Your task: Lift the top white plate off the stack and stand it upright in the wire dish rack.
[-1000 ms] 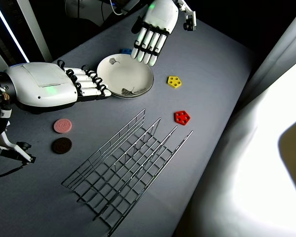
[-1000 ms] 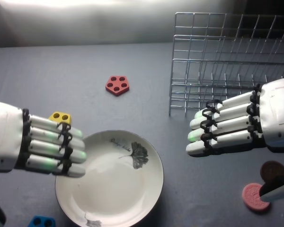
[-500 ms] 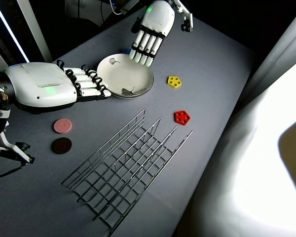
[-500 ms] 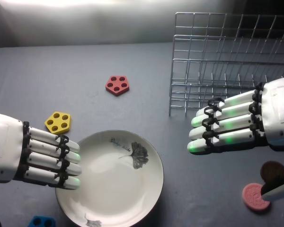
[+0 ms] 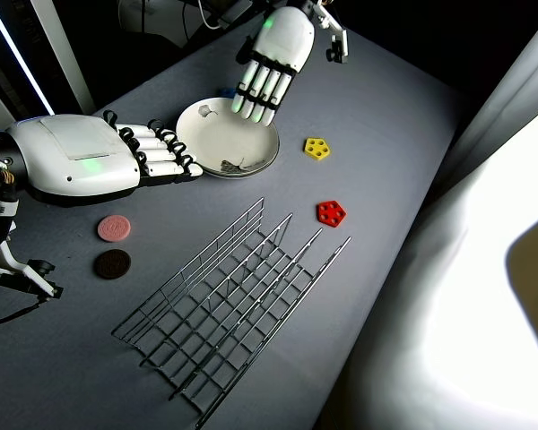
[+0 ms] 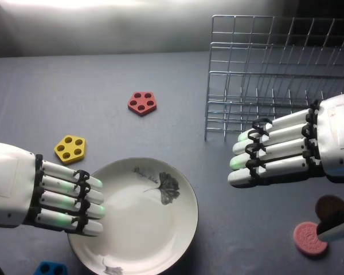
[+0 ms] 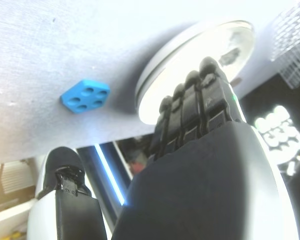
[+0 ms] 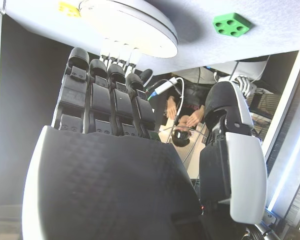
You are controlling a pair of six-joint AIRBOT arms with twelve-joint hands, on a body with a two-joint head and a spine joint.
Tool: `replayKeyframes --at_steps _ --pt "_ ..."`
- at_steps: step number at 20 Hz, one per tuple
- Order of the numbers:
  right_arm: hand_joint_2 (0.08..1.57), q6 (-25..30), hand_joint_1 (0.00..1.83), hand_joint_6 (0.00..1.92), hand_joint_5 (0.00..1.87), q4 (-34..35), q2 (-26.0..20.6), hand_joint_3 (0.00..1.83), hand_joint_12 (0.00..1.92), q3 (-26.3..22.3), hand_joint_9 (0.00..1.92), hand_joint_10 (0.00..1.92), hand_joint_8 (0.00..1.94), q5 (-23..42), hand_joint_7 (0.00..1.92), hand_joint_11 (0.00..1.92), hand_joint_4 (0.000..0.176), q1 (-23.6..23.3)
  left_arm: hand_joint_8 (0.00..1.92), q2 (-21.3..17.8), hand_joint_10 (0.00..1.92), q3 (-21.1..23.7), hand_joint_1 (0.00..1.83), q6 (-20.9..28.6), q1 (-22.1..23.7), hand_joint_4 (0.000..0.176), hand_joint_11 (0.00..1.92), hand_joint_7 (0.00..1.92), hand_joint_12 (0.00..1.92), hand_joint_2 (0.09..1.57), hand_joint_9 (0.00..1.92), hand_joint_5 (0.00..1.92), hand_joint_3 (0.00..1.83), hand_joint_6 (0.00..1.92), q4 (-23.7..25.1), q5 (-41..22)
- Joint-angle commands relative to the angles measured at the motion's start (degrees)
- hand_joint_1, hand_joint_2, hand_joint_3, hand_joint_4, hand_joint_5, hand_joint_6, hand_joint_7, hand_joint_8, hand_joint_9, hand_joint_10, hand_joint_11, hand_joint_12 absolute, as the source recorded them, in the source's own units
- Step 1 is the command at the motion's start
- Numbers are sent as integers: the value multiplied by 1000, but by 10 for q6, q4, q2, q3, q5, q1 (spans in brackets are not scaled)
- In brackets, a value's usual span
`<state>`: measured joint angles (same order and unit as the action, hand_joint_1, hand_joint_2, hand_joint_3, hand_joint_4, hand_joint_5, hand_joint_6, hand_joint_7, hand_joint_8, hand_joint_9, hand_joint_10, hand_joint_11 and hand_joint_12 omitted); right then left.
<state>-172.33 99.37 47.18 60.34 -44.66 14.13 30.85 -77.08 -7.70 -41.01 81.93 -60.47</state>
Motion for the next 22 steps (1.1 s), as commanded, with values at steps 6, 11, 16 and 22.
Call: replayKeyframes --at_steps 6,11,16,22 --pt "1188 1 356 0 67 34 -4 6 2 3 59 0 0 -26 61 114 0 -8 12 6 14 7 317 -1 4 0 66 59 71 1024 59 46 0 13 -22 -28" --pt "1189 1 381 4 78 21 -5 1 10 -1 69 7 5 -26 80 124 0 -11 2 11 1 7 307 -3 0 0 49 46 63 1036 48 43 2 4 -18 -26" --pt "1182 1 371 1 70 17 -7 0 12 -3 77 3 0 -26 73 131 0 -11 0 16 0 7 328 -8 -5 0 62 49 69 1039 48 42 3 0 -16 -22" --pt "1172 1 414 12 96 13 -9 0 17 -6 89 7 11 -26 91 147 0 -11 0 21 1 7 291 -18 -13 0 53 36 64 1030 43 24 0 0 -12 -15"
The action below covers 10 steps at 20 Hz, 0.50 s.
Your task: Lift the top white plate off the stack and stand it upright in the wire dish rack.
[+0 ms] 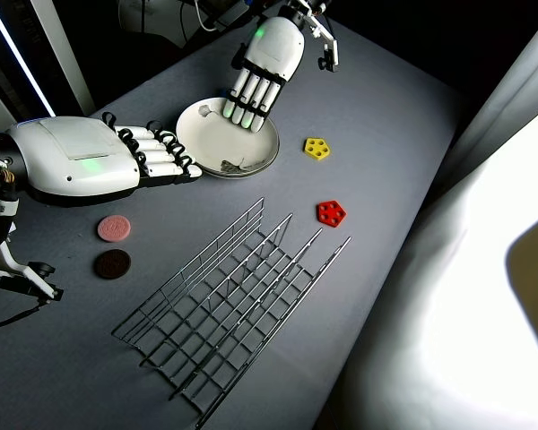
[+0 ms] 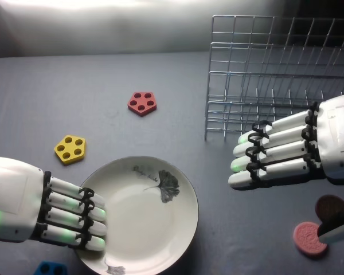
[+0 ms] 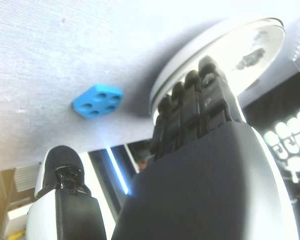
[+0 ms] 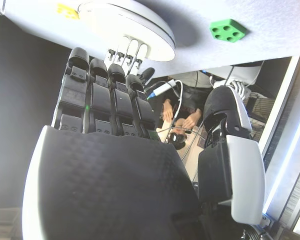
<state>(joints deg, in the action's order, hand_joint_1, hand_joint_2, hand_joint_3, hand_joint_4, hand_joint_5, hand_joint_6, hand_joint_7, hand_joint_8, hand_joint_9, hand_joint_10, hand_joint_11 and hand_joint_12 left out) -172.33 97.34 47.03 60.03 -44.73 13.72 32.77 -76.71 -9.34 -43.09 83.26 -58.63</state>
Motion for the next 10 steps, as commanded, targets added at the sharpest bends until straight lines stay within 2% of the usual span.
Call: replayKeyframes --at_steps 1,10 --pt "1178 1 411 6 92 31 -7 0 14 -3 83 2 4 -25 86 141 0 -6 0 3 3 3 276 -3 7 0 48 33 62 1041 41 11 4 0 -23 -31" --pt "1189 1 342 0 56 29 -8 2 11 -2 67 1 0 -25 54 139 0 -5 4 8 3 3 327 -7 -2 0 59 50 68 1025 48 31 0 4 -19 -23"
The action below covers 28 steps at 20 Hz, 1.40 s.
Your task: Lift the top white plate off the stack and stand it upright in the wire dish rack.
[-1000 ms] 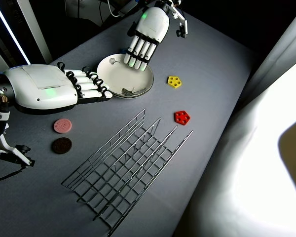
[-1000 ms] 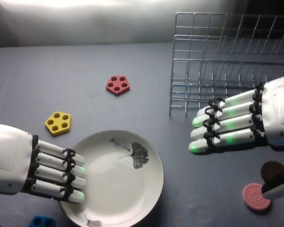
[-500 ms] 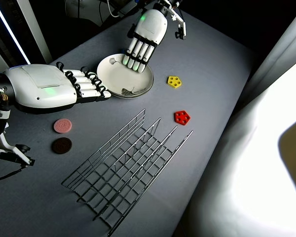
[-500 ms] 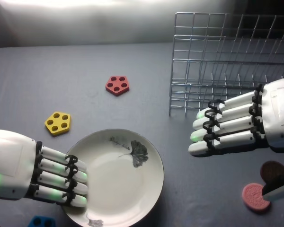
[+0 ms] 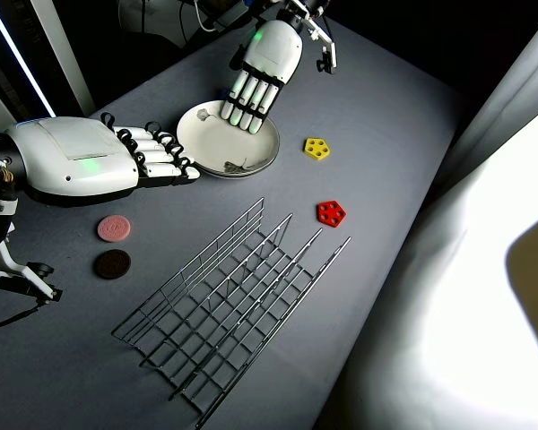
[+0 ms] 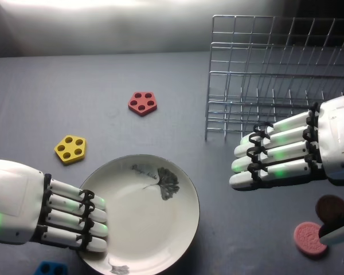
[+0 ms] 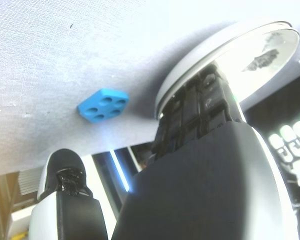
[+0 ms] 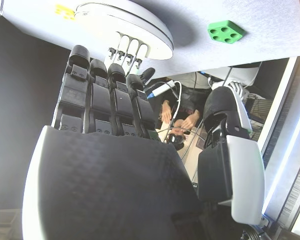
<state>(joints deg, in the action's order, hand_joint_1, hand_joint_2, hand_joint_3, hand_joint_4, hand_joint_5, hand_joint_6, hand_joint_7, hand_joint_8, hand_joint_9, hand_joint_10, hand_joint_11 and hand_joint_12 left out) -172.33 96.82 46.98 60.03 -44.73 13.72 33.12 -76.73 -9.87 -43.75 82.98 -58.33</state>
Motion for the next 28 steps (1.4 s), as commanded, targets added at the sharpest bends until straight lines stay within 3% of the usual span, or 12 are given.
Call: replayKeyframes --at_steps 1,6,24,28 --pt "1186 1 354 3 66 34 -7 1 11 -1 70 2 4 -25 67 137 0 -5 1 6 0 3 300 -1 4 0 45 42 62 1037 39 26 2 2 -16 -25" --pt "1171 1 437 4 104 34 -6 0 9 1 88 2 5 -20 103 139 0 -5 2 12 2 7 283 0 2 0 61 28 69 1040 36 14 2 1 -29 -19" --pt "1198 1 355 0 80 34 9 5 7 3 70 2 2 -17 74 135 0 -23 1 49 1 63 314 -1 14 0 42 31 62 1038 34 8 2 0 -61 36" --pt "1188 1 448 1 85 34 17 0 2 10 42 0 0 -16 72 117 0 -27 6 55 5 63 287 -1 14 0 32 18 60 1044 21 6 2 2 -66 40"
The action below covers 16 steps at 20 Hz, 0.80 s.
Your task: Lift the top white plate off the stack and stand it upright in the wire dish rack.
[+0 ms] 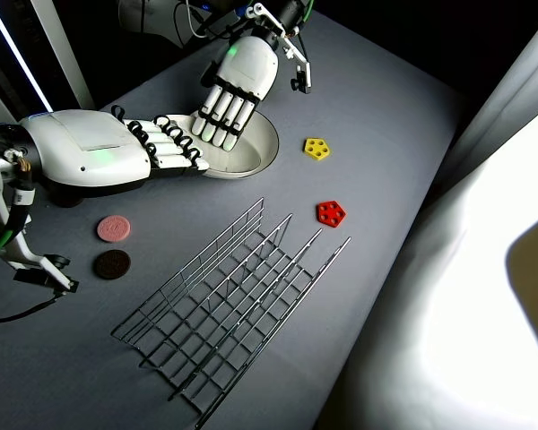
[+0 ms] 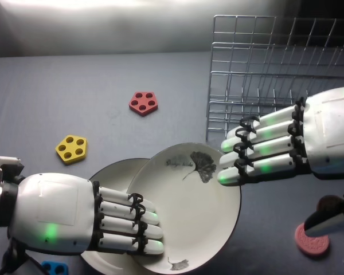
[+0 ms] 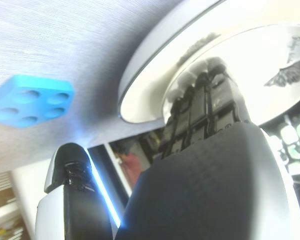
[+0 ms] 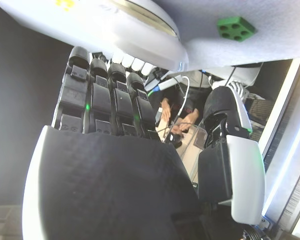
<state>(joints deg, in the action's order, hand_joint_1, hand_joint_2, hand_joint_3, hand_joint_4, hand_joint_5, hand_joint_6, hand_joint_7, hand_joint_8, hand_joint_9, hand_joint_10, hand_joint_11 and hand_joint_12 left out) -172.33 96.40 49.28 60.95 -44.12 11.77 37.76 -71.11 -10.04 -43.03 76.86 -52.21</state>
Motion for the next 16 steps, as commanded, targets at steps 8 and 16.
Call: replayKeyframes --at_steps 8,16 --pt "1155 1 518 14 114 49 23 0 10 31 89 11 15 -16 108 136 0 -24 3 11 4 1 344 0 6 0 86 31 89 1028 47 7 0 2 -7 -23" --pt "1147 1 603 1 103 49 87 0 15 68 82 3 1 6 92 151 0 -10 3 12 2 0 323 0 6 0 55 17 78 1035 28 1 0 0 -7 -23"
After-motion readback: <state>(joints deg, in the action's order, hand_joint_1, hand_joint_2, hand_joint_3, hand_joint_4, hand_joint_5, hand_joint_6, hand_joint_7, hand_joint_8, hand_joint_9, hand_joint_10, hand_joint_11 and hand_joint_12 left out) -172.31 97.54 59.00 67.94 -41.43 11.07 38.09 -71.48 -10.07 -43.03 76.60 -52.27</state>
